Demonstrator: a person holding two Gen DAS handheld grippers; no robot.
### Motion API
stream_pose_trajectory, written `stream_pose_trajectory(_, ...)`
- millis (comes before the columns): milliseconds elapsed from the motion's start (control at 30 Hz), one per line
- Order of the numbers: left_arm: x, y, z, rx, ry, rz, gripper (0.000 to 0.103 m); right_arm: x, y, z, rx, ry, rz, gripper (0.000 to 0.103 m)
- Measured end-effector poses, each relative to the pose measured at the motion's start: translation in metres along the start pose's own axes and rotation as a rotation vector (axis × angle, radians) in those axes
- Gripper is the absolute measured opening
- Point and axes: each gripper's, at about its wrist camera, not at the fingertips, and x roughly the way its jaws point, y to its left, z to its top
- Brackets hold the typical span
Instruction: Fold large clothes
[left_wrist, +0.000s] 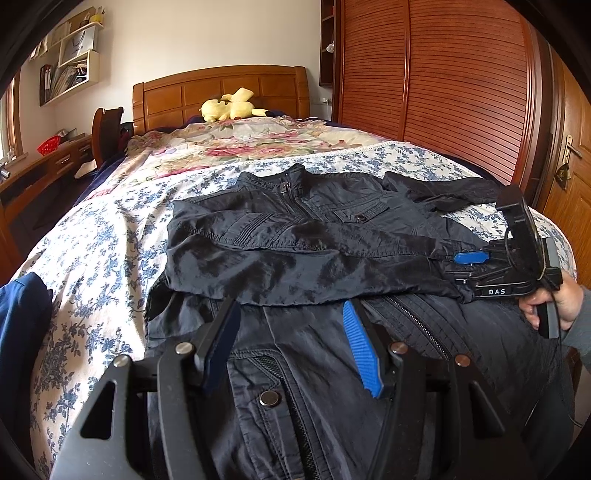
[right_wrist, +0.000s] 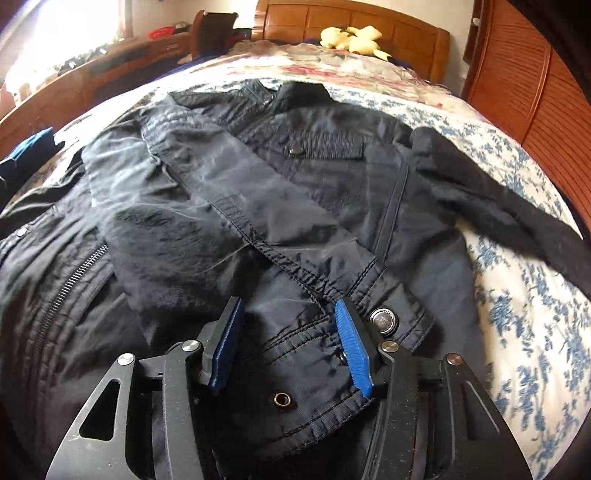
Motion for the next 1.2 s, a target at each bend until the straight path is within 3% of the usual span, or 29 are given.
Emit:
stream_pose_trajectory(433,0.004,-0.022,0.02,0.022,-0.024,-0.007,0.057,-0.001,-0.005,-0.005,0.021,-0.024,0.027,0.056)
stream_pose_trajectory(633,0.034,-0.018,0.035,-0.054,-0.024,-0.05,0.057,-0.002,-0.004,-0.005,0.02,-0.031,0.026,0.056)
stream_pose_trajectory(867,0.07,-0.007,0.051,-0.064,-0.05,-0.031,0.057,-0.002,-0.003,-0.005,0.015,-0.033,0.019,0.056)
stream_pose_trajectory(1200,0.106,0.012,0.036,-0.108,-0.03,-0.044,0.057,-0.001,-0.002,-0.005,0.012,-0.033,0.015,0.056)
